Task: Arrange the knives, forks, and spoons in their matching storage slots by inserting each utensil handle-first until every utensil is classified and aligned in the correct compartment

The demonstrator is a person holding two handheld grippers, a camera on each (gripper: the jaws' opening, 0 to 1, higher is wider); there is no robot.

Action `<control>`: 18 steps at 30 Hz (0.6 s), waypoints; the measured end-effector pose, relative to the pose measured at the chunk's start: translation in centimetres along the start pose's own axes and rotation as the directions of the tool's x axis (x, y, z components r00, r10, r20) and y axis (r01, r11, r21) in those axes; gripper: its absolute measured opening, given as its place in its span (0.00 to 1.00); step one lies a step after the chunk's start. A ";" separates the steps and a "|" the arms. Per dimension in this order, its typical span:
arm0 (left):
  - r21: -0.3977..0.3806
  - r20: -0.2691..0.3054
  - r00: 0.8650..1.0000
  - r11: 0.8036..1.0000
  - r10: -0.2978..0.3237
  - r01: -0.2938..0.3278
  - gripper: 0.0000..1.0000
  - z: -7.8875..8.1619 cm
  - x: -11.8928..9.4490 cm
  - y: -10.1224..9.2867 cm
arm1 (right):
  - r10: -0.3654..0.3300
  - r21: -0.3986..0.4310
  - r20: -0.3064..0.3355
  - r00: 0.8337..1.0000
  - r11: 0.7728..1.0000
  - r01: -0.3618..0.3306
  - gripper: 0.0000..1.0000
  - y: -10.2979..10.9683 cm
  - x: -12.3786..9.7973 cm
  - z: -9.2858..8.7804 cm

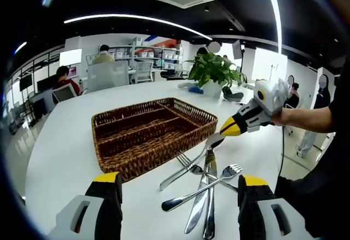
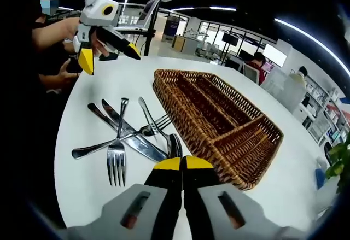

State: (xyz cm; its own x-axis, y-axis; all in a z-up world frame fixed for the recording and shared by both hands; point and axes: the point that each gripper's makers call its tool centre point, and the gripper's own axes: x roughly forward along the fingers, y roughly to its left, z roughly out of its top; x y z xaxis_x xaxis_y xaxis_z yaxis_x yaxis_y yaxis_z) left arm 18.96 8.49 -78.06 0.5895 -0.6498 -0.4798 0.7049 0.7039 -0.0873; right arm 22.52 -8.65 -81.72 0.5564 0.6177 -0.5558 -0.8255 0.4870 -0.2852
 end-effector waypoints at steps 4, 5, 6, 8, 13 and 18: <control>0.030 -0.063 0.998 1.000 -0.005 0.007 0.82 -1.3 0.8 0.4 | -0.002 -0.002 -0.001 1.000 1.000 0.002 0.00 0.2 0.1 -0.4; 0.034 -0.064 0.998 0.999 -0.013 0.015 0.81 -1.3 1.0 0.4 | -0.007 -0.012 -0.005 1.000 1.000 0.007 0.00 0.2 0.0 -0.5; 0.037 -0.066 0.998 0.999 -0.020 0.022 0.80 -1.3 1.2 0.4 | -0.006 -0.013 -0.009 1.000 1.000 0.006 0.00 0.2 0.0 -0.6; 0.046 -0.071 0.997 0.998 -0.036 0.039 0.75 -1.3 1.6 0.4 | -0.007 -0.014 -0.008 1.000 1.000 0.006 0.00 0.3 0.1 -0.7; 0.109 -0.124 0.989 0.990 -0.078 0.092 0.64 -1.7 3.2 0.2 | -0.010 -0.015 -0.006 1.000 1.000 0.010 0.00 0.4 0.1 -0.7; 0.157 -0.180 0.979 0.980 -0.092 0.121 0.58 -2.0 4.9 0.3 | -0.015 -0.022 -0.006 1.000 1.000 0.015 0.00 0.5 0.1 -0.7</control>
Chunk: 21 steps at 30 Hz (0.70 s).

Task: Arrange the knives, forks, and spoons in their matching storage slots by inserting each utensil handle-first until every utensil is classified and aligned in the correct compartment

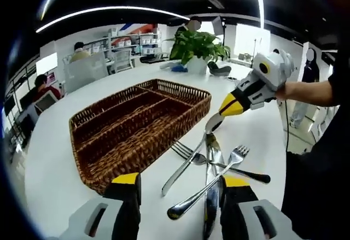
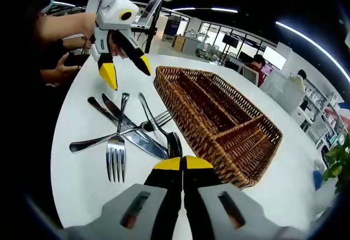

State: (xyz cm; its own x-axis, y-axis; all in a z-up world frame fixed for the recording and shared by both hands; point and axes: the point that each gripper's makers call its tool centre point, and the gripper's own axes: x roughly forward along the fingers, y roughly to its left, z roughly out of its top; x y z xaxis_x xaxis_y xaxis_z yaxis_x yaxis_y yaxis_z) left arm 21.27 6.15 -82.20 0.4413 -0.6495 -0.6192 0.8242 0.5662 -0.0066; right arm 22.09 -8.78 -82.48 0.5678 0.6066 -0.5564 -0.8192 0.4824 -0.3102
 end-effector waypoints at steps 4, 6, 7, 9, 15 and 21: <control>0.054 -0.064 0.998 0.998 -0.026 0.030 0.55 -0.3 1.4 0.4 | -0.002 -0.013 -0.003 1.000 1.000 0.002 0.00 0.1 0.0 0.0; 0.071 -0.097 0.995 0.997 -0.032 0.039 0.55 -0.5 2.0 0.7 | -0.002 -0.016 -0.002 1.000 1.000 0.002 0.00 0.1 0.1 0.0; 0.079 -0.107 0.993 0.996 -0.040 0.049 0.54 -0.6 2.1 0.8 | -0.001 -0.014 -0.002 1.000 1.000 0.001 0.00 0.1 0.1 0.0; 0.102 -0.135 0.989 0.992 -0.057 0.071 0.52 -0.7 2.5 0.8 | -0.002 -0.016 -0.002 1.000 1.000 0.002 0.00 0.1 0.2 0.0; 0.145 -0.183 0.978 0.982 -0.097 0.125 0.37 -1.0 3.2 0.7 | 0.000 -0.015 -0.002 1.000 1.000 0.000 0.00 0.4 0.5 0.0; 0.177 -0.236 0.961 0.966 -0.147 0.191 0.26 -1.5 3.9 0.2 | -0.002 -0.023 -0.001 1.000 1.000 0.002 0.00 0.6 0.6 0.0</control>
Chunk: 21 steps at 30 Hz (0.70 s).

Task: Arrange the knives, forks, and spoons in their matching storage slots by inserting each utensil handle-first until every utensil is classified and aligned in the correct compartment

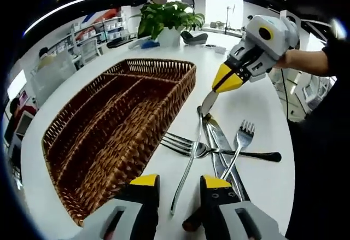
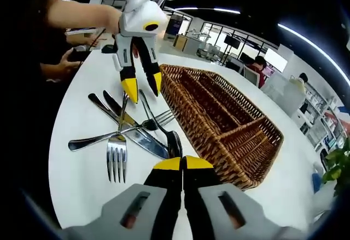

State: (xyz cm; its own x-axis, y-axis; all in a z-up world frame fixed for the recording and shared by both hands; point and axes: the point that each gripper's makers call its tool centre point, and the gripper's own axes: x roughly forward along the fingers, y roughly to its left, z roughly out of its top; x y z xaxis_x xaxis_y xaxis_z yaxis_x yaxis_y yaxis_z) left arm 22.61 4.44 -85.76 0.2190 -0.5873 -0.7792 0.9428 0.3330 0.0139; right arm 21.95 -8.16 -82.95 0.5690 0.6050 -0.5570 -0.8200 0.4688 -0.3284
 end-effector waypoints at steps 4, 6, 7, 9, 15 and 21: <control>0.051 -0.034 0.999 0.999 -0.003 0.005 0.17 -0.1 0.6 -0.1 | 0.000 0.001 0.001 1.000 1.000 0.000 0.00 0.0 0.0 0.0; 0.071 -0.050 0.999 0.997 0.008 -0.004 0.10 -0.2 0.9 0.1 | 0.000 0.001 0.001 1.000 1.000 0.000 0.00 0.0 0.0 0.0; 0.071 -0.054 0.999 0.997 0.004 0.000 0.07 -0.2 1.0 0.0 | -0.002 0.004 0.005 1.000 1.000 0.002 0.00 -0.1 0.0 0.1; 0.076 -0.058 0.998 0.997 -0.014 0.018 0.06 -0.2 1.3 -0.3 | -0.001 0.011 0.006 1.000 1.000 0.001 0.00 -0.1 0.0 0.1; 0.178 -0.085 0.996 0.983 -0.022 0.037 0.05 -0.5 1.6 -0.4 | -0.005 0.050 0.009 1.000 0.999 0.005 0.00 -0.2 0.1 0.1; 0.201 -0.088 0.996 0.979 -0.023 0.040 0.02 -0.4 1.7 -0.4 | -0.016 0.069 0.001 1.000 0.997 0.016 0.06 -0.4 0.2 -0.3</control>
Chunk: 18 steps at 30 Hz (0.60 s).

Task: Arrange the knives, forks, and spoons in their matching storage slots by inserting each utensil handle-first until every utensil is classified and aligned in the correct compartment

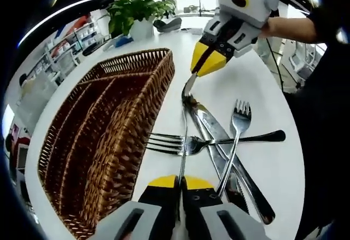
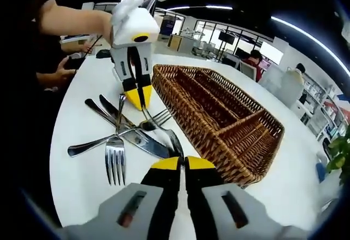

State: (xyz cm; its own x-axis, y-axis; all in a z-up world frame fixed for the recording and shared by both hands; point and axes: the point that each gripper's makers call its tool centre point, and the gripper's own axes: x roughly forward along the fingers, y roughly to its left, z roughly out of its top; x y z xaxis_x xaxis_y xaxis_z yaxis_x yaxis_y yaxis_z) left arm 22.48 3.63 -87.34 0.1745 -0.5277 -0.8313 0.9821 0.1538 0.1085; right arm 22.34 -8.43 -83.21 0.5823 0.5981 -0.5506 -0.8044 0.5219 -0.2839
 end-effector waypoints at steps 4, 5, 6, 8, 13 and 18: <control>-0.001 0.003 1.000 1.000 -0.007 0.007 0.01 0.0 0.0 -0.1 | -0.003 0.015 -0.005 1.000 1.000 0.003 0.11 -0.3 0.1 -0.4; -0.003 0.004 1.000 1.000 -0.008 0.008 0.01 0.0 0.0 0.0 | -0.004 0.016 -0.007 1.000 1.000 0.005 0.11 -0.4 0.2 -0.5; -0.002 0.005 1.000 1.000 -0.010 0.010 0.01 0.0 0.0 0.0 | -0.007 0.016 -0.007 1.000 1.000 0.007 0.11 -0.5 0.2 -0.6; 0.005 0.004 1.000 1.000 -0.015 0.015 0.01 0.0 0.0 -0.1 | -0.023 0.019 -0.008 1.000 1.000 0.023 0.12 -0.8 0.3 -0.7; 0.008 0.003 1.000 1.000 -0.018 0.018 0.01 0.0 -0.1 -0.1 | -0.031 0.045 -0.002 1.000 0.998 0.031 0.14 -1.4 0.6 -0.8; 0.007 0.005 1.000 1.000 -0.019 0.019 0.01 0.0 0.0 -0.1 | -0.001 0.064 -0.010 1.000 0.998 0.002 0.14 -1.5 1.7 -1.3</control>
State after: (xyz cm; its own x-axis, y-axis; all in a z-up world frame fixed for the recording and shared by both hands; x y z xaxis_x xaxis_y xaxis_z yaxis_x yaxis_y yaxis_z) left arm 22.40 3.63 -87.32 0.1558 -0.5347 -0.8305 0.9858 0.1382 0.0959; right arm 24.36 -8.97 -84.80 0.5821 0.5916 -0.5578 -0.7942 0.5608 -0.2340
